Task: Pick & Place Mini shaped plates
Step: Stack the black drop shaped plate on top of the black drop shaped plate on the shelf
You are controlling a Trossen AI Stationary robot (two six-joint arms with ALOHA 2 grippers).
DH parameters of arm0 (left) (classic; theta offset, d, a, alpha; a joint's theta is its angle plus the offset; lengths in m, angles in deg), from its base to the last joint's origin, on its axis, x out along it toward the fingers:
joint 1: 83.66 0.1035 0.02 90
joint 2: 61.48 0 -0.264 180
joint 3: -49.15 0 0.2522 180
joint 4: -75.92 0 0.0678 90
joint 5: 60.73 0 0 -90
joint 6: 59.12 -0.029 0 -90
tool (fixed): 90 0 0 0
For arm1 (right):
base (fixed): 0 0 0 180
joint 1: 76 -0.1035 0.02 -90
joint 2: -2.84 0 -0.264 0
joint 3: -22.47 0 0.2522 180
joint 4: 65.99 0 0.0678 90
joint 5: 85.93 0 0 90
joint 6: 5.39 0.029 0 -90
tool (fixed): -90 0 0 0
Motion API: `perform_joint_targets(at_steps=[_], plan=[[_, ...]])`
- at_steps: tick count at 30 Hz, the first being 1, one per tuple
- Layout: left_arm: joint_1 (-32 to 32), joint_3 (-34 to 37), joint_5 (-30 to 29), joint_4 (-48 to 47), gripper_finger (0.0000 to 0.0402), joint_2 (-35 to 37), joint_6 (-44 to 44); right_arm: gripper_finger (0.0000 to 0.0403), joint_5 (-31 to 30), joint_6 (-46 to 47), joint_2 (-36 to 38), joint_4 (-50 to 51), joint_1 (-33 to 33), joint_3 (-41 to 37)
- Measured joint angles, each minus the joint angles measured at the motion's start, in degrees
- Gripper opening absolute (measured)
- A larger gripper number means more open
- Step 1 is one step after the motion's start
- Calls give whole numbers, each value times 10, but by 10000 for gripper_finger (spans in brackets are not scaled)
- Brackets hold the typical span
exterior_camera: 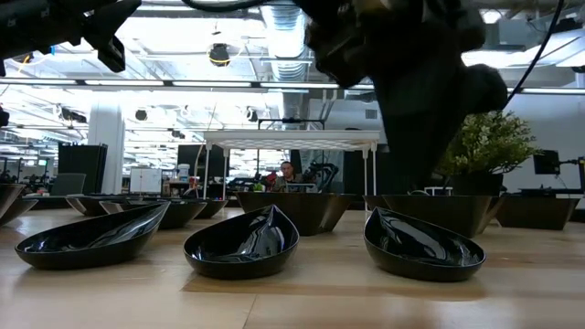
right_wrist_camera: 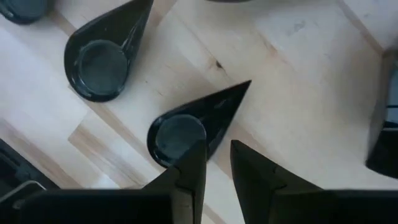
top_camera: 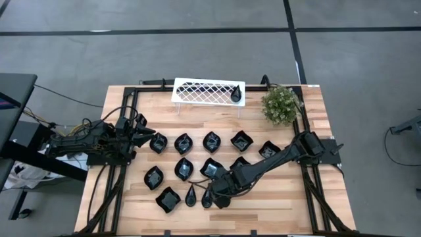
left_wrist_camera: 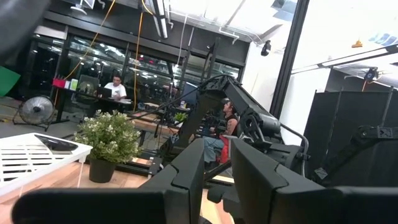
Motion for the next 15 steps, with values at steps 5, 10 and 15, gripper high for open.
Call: perform_joint_targets(at_steps=[5, 10, 15], plan=[[0, 0, 0, 0, 82, 0, 0, 69, -7, 22, -1, -35, -5, -20], [0, 0, 0, 0, 82, 0, 0, 69, -13, 36, -1, -37, -9, -23], [0, 0, 0, 0, 82, 0, 0, 69, -15, 40, -1, -32, -7, -23]])
